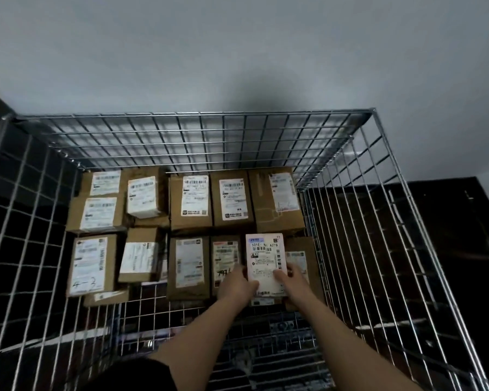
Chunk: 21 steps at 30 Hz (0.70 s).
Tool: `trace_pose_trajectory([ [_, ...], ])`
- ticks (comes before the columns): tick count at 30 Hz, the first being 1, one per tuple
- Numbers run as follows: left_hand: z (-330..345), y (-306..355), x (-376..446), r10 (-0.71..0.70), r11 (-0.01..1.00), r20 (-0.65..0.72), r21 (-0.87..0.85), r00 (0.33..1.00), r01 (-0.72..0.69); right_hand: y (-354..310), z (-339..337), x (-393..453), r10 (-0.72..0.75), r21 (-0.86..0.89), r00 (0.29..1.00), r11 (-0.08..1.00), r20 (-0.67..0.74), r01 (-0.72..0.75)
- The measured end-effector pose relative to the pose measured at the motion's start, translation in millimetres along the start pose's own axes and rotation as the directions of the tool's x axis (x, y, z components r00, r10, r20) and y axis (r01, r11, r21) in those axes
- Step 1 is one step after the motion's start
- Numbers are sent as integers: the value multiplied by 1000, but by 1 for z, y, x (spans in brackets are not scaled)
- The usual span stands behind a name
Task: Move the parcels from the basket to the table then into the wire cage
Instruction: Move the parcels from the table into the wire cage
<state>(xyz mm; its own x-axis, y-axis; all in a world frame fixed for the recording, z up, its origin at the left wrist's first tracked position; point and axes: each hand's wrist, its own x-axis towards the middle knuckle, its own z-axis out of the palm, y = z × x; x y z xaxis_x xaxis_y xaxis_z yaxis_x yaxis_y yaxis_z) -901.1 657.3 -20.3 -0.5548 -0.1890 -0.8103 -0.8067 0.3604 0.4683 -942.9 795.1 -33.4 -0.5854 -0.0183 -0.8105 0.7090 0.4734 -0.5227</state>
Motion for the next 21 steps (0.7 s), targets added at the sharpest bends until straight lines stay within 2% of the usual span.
trace_pose_trajectory([
  [4, 22, -7, 37, 2, 982, -3, 189, 1000, -1, 25, 2, 42, 28, 21, 999, 999, 36, -29],
  [7, 37, -14, 61, -6, 965, 0, 260, 1000, 6, 36, 10, 68, 37, 10, 999, 999, 28, -38],
  [15, 58, -32, 96, 45, 968, -1, 246, 999, -44, 60, 27, 125, 55, 0, 998, 998, 11, -55],
  [21, 62, -37, 101, 93, 943, -27, 324, 995, -79, 69, 38, 146, 42, 45, 999, 998, 6, -42],
])
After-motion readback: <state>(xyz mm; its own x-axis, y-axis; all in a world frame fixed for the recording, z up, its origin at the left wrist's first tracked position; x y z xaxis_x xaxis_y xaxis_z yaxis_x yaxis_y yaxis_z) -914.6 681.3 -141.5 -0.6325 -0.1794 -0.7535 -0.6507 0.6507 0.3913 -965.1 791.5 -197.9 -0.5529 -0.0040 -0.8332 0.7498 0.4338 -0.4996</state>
